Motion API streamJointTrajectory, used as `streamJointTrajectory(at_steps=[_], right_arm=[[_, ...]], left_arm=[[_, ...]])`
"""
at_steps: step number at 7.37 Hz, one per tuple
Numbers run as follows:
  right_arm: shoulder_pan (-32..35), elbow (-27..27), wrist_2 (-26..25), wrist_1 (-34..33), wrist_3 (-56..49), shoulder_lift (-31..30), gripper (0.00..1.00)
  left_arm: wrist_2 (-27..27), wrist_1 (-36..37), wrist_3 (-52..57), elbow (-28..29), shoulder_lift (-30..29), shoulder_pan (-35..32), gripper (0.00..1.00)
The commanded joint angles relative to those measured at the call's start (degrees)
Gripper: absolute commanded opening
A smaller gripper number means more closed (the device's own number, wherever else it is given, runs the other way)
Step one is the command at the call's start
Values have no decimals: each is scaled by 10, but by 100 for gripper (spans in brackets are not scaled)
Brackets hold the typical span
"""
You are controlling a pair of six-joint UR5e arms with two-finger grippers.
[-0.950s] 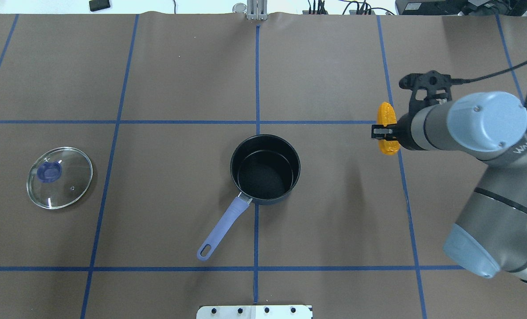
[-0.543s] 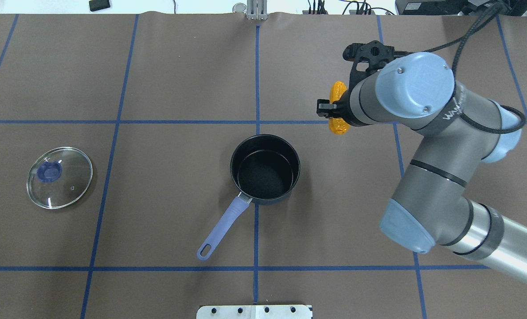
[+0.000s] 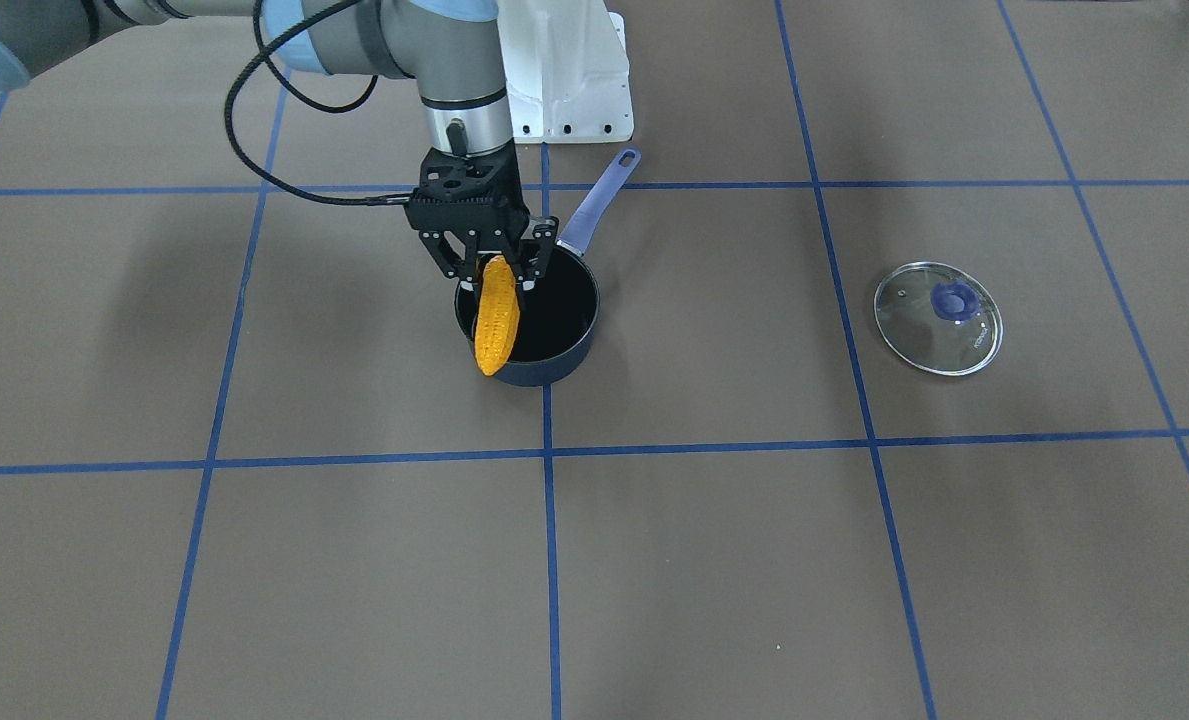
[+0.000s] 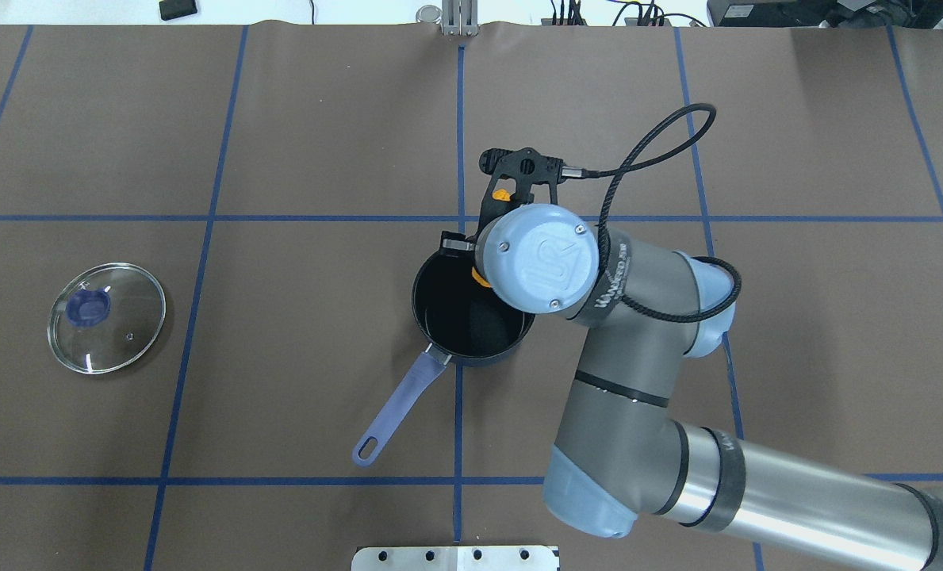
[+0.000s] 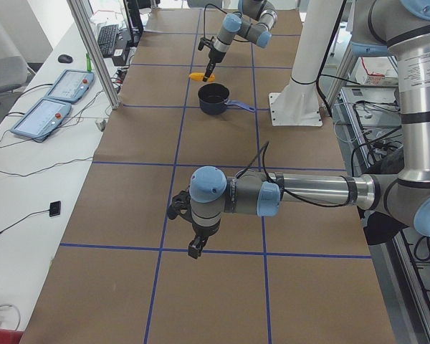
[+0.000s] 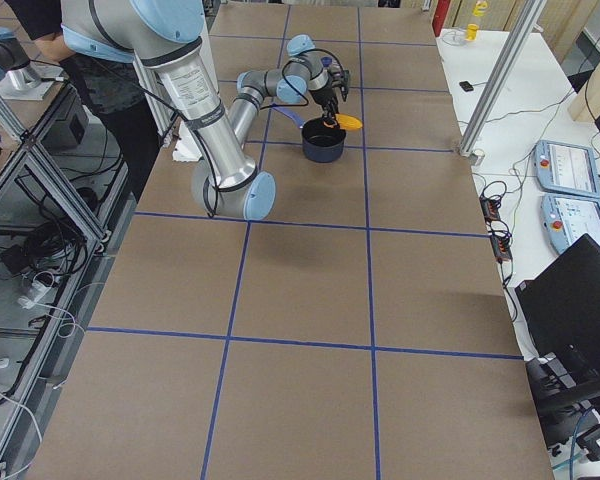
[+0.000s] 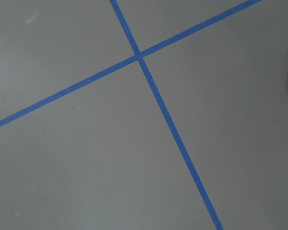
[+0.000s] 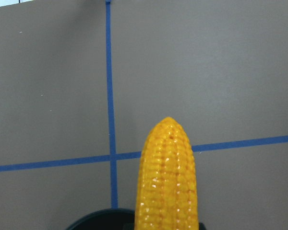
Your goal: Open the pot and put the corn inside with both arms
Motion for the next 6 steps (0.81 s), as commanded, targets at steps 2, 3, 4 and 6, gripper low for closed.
streamJointTrajectory(at_steps=[2,3,4,6], right_arm=[[-55,-39,-60,1,36,13,100],[-55,-37,-60,1,35,14,100],[-44,-32,-60,1,27,19,100],[34,-28,2,0,-25,17,100]], left_arm=[[-1,1,0,0,0,1,98],[0,1,0,0,0,1,98],[-1,1,0,0,0,1,98],[-1,2,0,1,0,1,98]])
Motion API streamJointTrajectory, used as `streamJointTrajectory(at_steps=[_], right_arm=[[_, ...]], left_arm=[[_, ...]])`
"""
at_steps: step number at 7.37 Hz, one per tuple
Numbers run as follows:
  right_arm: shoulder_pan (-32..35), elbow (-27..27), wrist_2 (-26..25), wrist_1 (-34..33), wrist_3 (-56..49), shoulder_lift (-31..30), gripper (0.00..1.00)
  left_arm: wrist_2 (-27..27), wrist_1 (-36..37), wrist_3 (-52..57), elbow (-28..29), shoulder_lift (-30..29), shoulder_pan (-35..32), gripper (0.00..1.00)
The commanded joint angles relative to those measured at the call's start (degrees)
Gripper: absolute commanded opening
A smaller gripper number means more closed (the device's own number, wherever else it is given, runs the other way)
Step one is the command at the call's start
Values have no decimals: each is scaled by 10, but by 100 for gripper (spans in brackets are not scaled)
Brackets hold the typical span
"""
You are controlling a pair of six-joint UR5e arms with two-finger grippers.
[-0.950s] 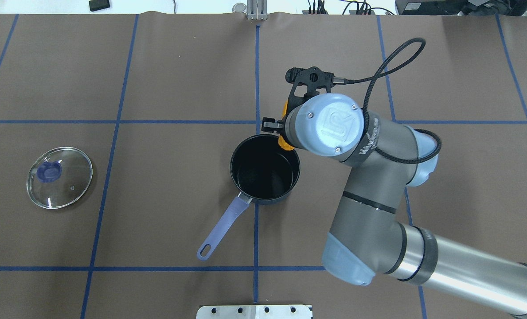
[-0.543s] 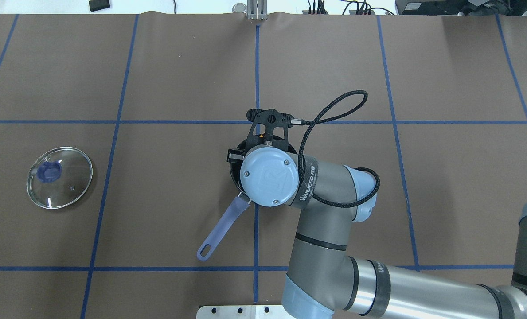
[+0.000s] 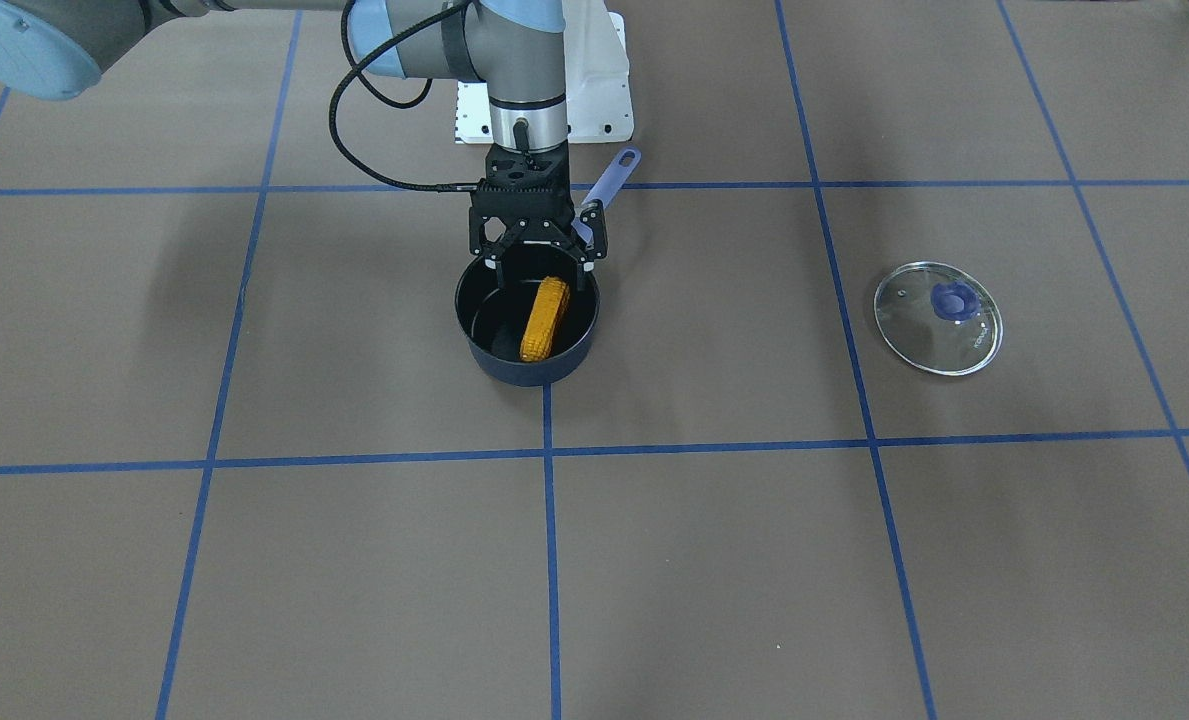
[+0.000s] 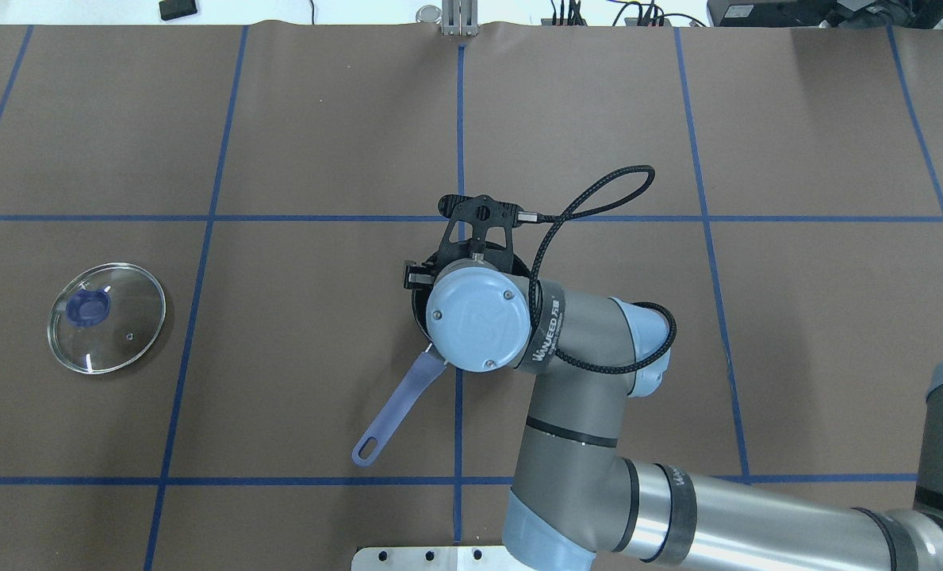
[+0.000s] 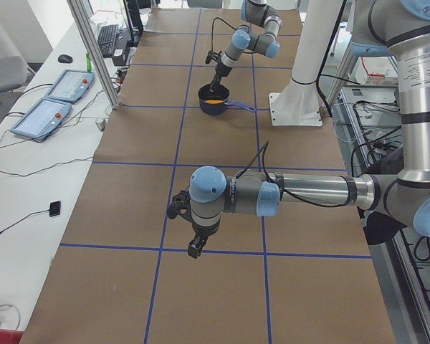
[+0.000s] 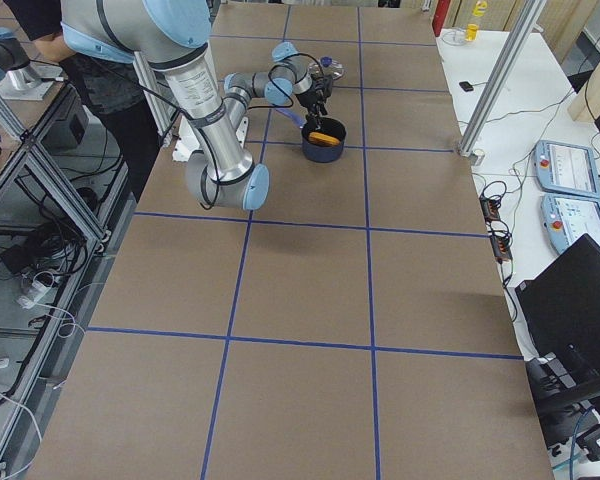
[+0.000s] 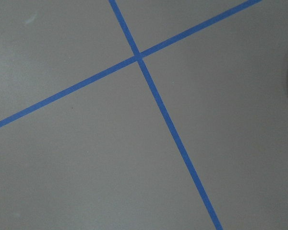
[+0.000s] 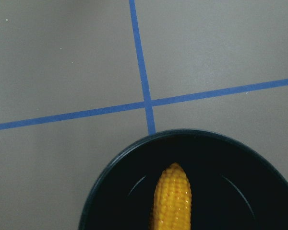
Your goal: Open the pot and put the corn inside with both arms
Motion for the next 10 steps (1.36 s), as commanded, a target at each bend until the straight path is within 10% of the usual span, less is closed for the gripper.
streamJointTrajectory(at_steps=[1,5,10], right_arm=[[118,1,120,-2,-95,-6,100],[398,-20,414,-5,-469,-96,100],[560,-26,496,1,-788,-321,100]], left_arm=[[1,-1,1,21,2,0,98],[-4,0,2,27,4,-1,98],[-5,57,-78,9,-12,0,98]])
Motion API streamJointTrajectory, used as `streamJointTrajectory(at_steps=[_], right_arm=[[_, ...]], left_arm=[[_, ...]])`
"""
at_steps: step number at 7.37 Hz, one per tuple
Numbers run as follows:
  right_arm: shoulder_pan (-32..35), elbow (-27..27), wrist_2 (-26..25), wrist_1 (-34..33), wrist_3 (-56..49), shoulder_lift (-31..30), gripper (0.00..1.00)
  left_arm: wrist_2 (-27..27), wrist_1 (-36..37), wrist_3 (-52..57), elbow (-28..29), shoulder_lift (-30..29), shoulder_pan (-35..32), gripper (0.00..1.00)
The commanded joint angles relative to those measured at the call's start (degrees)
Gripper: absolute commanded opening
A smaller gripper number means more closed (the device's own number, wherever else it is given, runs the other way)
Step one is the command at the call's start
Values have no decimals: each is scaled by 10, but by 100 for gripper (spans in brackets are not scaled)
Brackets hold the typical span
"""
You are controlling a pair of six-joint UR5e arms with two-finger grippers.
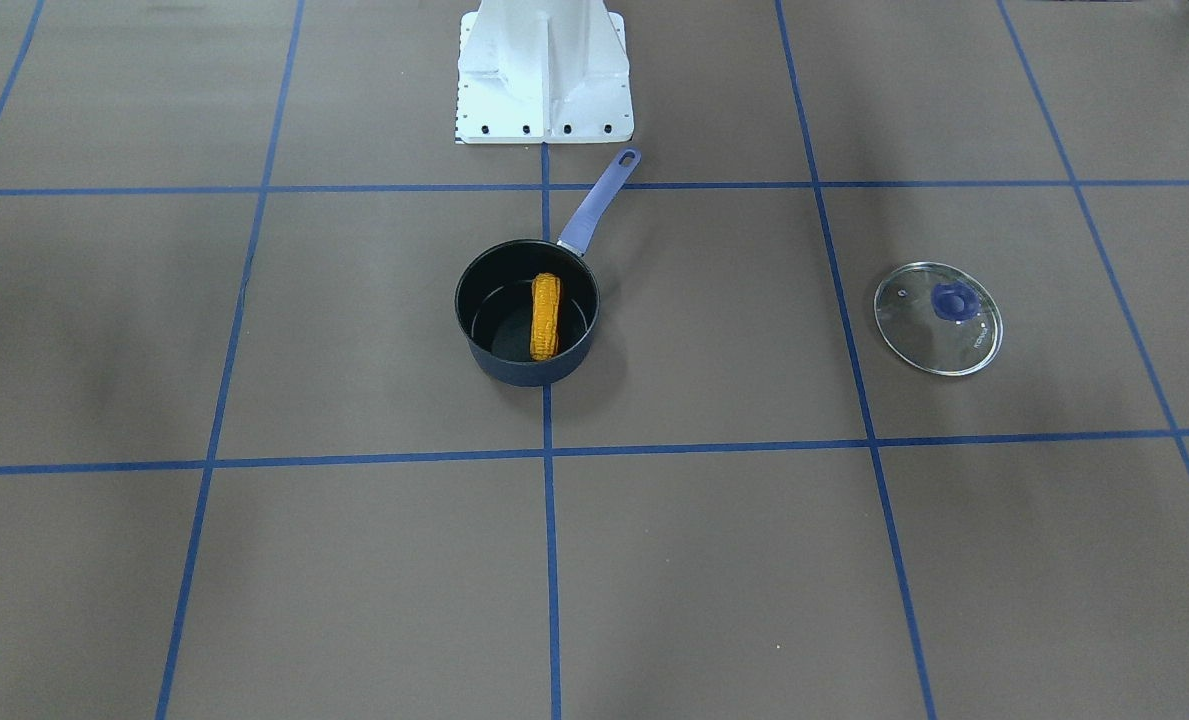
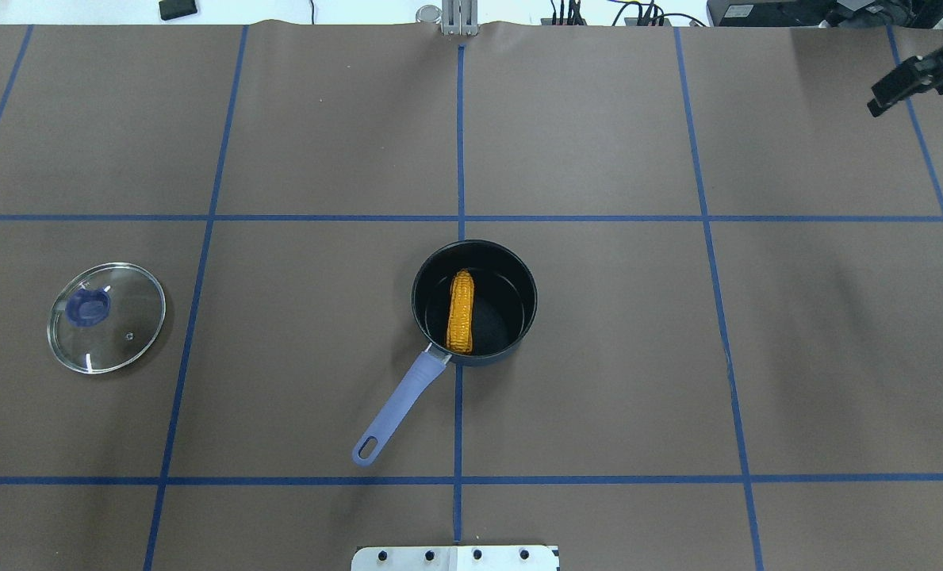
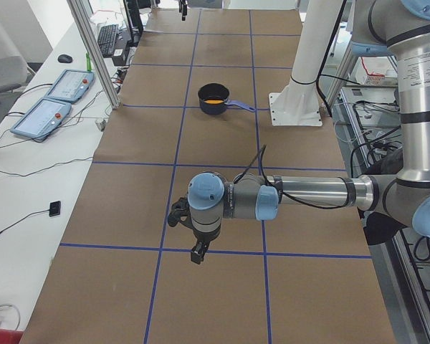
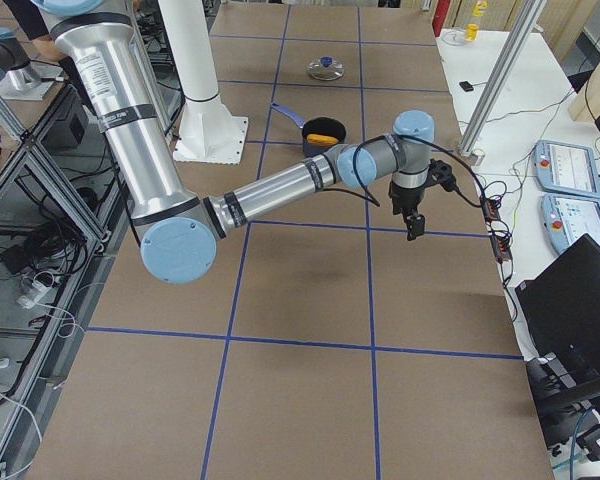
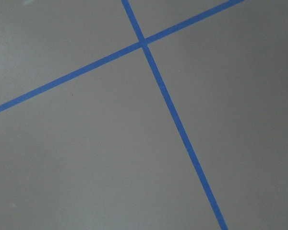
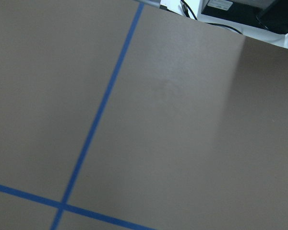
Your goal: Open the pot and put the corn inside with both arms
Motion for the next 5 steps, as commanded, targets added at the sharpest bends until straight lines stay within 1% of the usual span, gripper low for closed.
streamJointTrajectory(at_steps=[1,2,4,5], right_arm=[[34,37,10,5,-39,-117,100],[39,62,10,8,-33,-174,100],[65,63,-3,16,-32,-207,100],[71,63,-5,16,-30,-208,100]], left_arm=[[-2,26,-48,-7,-6,0,98],[-1,23,-47,-10,-3,0,98],[-2,20,-45,-11,-6,0,98],[-2,19,-45,-11,-6,0,98]])
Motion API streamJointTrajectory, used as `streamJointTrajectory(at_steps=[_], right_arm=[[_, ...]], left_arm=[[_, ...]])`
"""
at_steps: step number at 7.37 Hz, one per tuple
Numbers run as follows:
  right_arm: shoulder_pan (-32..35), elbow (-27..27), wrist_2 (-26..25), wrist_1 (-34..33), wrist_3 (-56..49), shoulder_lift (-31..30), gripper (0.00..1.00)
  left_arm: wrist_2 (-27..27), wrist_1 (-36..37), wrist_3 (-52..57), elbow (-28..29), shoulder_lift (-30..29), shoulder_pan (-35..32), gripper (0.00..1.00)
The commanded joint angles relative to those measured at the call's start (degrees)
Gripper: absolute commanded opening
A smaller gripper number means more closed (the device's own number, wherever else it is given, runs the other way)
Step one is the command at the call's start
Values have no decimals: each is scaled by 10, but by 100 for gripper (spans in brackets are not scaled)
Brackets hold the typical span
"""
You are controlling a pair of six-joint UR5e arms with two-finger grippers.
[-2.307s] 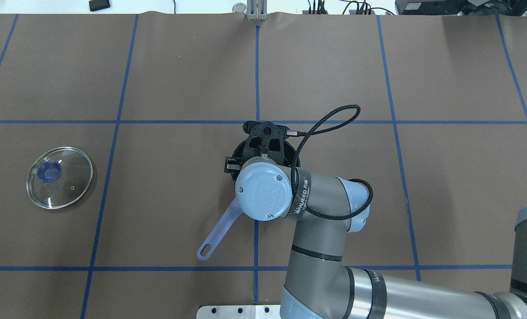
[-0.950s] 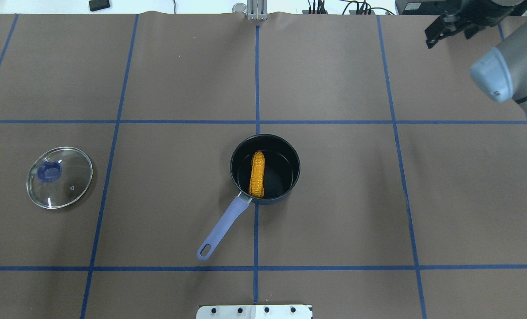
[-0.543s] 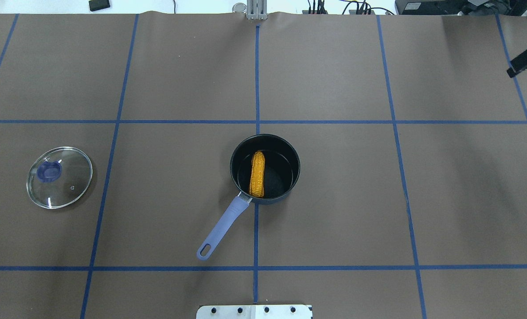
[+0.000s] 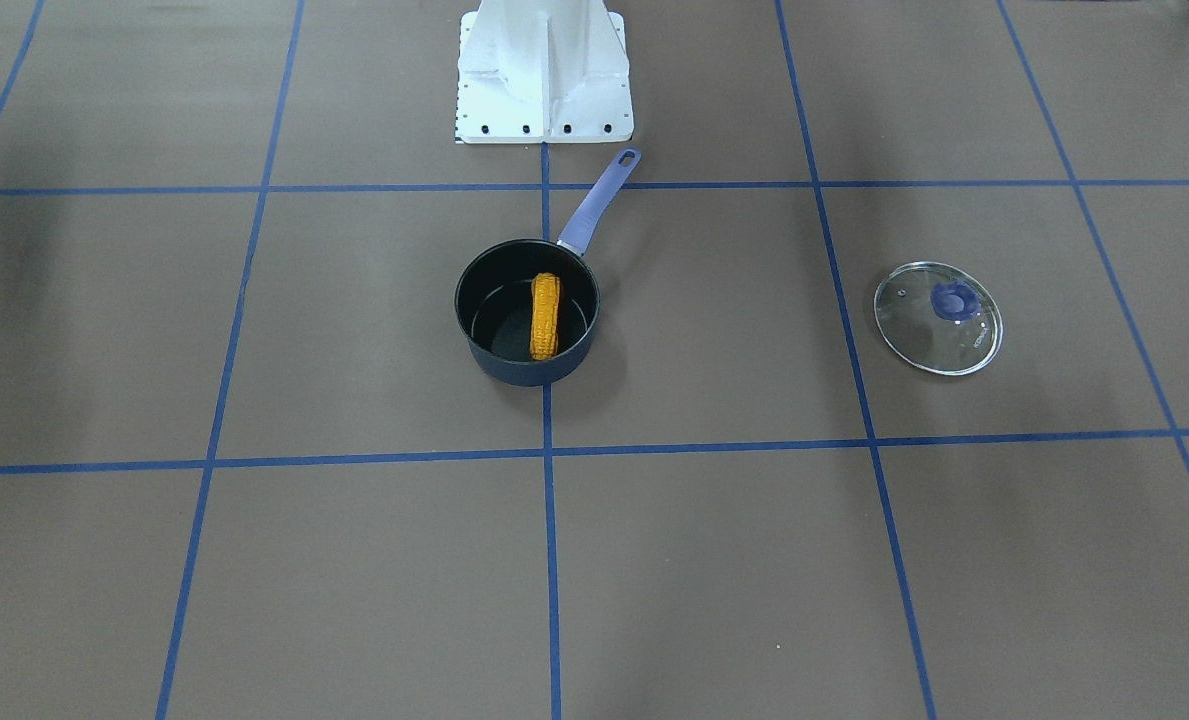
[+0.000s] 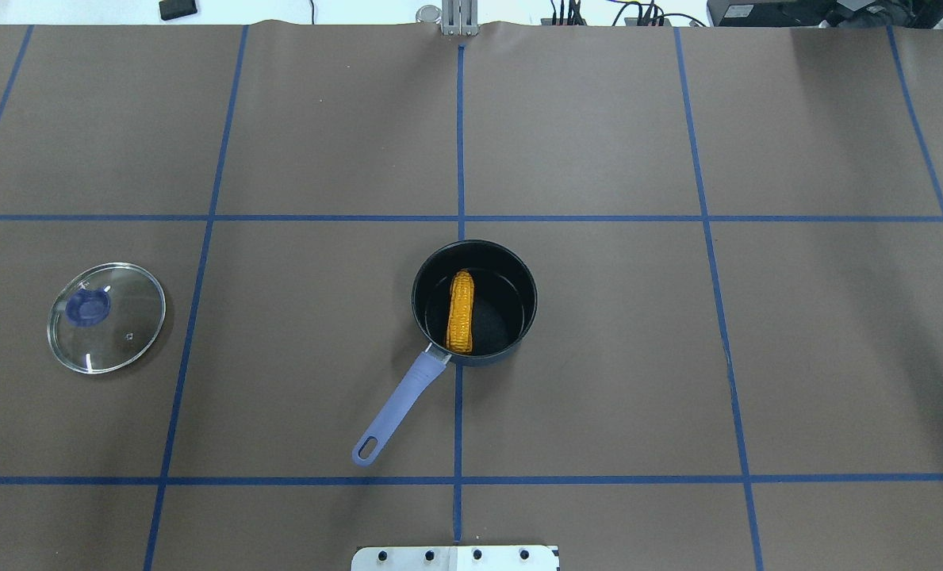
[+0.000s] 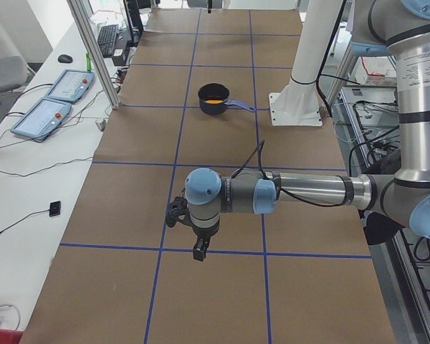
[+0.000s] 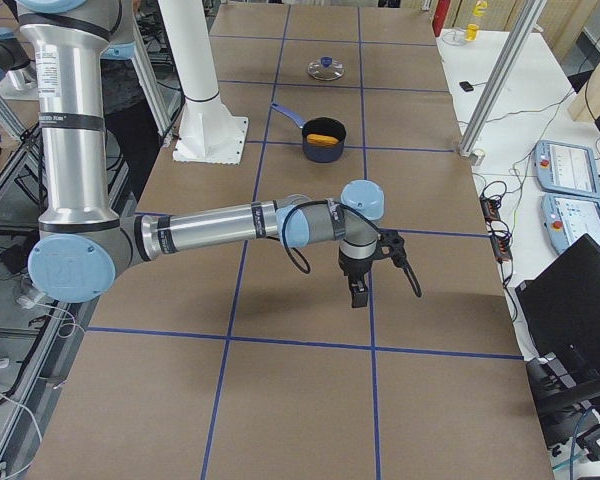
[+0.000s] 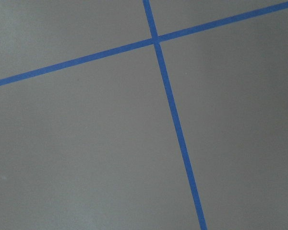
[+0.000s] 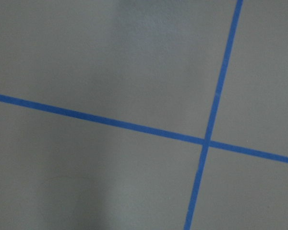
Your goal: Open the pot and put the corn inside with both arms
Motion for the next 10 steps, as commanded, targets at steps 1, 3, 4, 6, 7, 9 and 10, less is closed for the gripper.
streamJointTrajectory(at_steps=[1,3,4,6,7,9,10], right_arm=[[10,1,-2,1,1,-9,100],[10,4,-1,1,-7,-12,100],[10,4,0,1,-7,-12,100],[10,5,0,1,-7,-12,100],[10,7,0,1,-4,-11,100],[9,7,1,1,-3,-10,100],[10,7,1,1,-3,-10,100]], left_arm=[[0,-4,0,-1,0,0,98],[0,-4,0,-1,0,0,98],[0,-3,0,-1,0,0,98],[1,-2,0,-8,2,0,98],[1,-2,1,-9,3,0,98],[1,-2,1,-9,5,0,98],[1,-2,1,-8,6,0,98]])
